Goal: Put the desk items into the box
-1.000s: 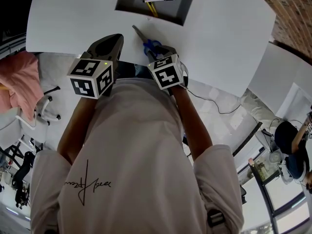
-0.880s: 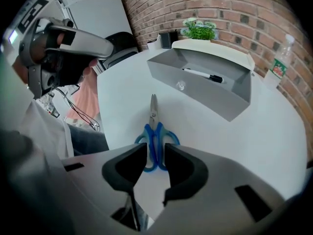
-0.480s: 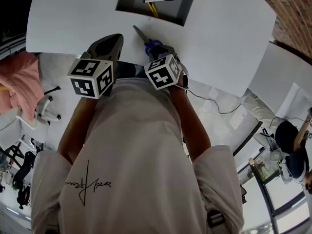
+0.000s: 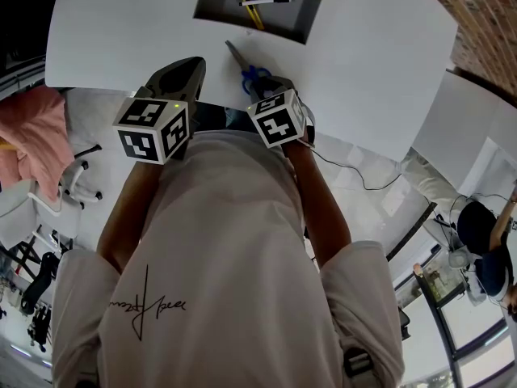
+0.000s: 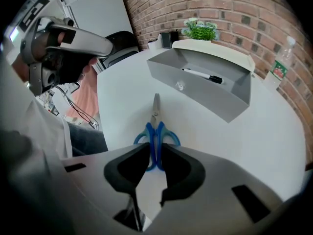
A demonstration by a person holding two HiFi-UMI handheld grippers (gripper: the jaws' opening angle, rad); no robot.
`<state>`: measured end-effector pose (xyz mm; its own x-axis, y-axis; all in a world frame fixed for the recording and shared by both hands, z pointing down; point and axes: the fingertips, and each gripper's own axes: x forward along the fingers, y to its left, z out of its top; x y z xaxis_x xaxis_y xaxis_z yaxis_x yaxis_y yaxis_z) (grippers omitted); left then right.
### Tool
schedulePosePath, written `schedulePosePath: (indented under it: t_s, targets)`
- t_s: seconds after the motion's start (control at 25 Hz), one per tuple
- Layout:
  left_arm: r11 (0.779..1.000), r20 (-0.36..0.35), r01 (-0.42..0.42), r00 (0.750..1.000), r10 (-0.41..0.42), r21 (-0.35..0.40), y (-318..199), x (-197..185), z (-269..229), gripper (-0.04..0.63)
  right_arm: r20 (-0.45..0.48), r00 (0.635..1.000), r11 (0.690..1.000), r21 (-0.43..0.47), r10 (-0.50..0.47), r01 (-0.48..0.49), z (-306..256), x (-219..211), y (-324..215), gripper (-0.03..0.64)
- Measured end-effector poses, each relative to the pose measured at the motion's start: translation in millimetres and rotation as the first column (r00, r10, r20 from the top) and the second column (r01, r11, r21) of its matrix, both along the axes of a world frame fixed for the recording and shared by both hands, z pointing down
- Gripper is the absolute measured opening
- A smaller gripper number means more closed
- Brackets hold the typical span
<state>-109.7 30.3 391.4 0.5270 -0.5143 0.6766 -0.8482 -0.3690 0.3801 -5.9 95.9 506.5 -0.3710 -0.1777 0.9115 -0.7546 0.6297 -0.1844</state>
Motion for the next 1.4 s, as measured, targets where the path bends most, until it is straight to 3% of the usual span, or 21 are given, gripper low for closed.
schedulePosePath:
  t_s: [0.8, 1.4]
  targets:
    - [1.000, -0.001, -0.005, 1.000, 0.005, 0.005, 0, 6, -3, 0.005, 0.053, 0.999, 1.000, 0.009, 0.009, -0.009, -18, 6, 3, 0.094]
    - [1.000, 0.003, 0.005, 1.000, -0.005, 0.006, 2, 2, -1, 0.005, 0.106, 0.994, 0.998, 0.065, 0.020, -0.027, -43, 4, -5, 0.094]
